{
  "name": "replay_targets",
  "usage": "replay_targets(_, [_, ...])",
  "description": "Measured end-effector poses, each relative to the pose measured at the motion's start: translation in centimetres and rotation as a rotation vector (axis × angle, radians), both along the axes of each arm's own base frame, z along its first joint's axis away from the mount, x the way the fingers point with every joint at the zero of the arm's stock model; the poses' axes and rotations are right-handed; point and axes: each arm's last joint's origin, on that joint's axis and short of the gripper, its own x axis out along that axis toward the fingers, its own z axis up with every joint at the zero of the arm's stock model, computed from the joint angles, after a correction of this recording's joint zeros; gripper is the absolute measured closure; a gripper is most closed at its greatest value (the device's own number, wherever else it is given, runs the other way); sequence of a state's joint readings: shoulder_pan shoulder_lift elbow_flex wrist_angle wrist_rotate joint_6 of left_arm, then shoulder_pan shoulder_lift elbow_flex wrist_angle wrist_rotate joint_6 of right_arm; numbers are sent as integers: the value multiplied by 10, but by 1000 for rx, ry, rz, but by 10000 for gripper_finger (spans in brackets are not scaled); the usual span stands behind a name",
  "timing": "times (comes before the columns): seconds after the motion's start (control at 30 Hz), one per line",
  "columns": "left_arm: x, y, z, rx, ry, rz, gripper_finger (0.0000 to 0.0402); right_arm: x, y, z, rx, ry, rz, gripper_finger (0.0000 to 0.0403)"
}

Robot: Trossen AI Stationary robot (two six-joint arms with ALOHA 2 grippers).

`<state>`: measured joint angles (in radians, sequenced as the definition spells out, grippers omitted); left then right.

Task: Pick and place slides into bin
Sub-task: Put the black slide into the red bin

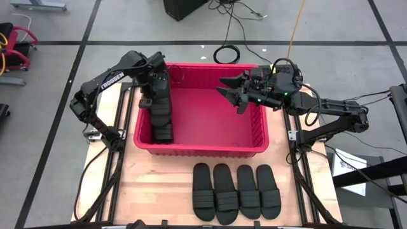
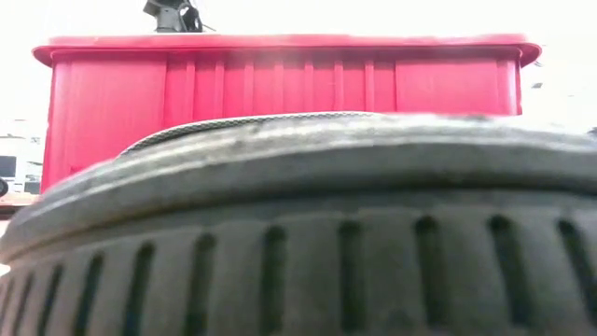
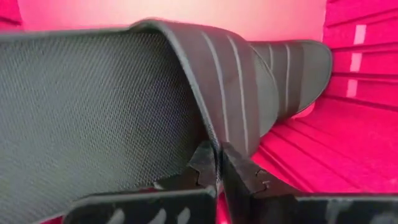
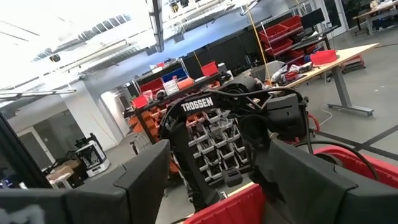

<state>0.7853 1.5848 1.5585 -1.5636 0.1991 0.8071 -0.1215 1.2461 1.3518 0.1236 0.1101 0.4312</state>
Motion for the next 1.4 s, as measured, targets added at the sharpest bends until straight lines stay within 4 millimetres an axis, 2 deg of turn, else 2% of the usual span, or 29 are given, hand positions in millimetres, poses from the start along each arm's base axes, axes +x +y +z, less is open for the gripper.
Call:
replay_targets(0.2, [-1,8,0,71,-9,-16,400,-1,-5,0,-1,2,-18,138])
replay_targets(0.43, [-7,16,0,59,-53,12,400,-1,-10,0,-5,3,-33,138])
replay_targets(0.77, [-10,9,0,-50,-57,22,400,-1,-10,0,-6,3,-30,138])
replay_targets(1.0, [-9,8,1,-111,-90,93,400,-1,-10,0,-7,3,-30,138])
replay_targets(1.27, [-9,7,1,-119,-119,43,400,-1,-10,0,-10,4,-31,138])
replay_targets(1.4, [-10,6,-8,-140,-100,31,400,-1,-10,0,-10,4,-31,138])
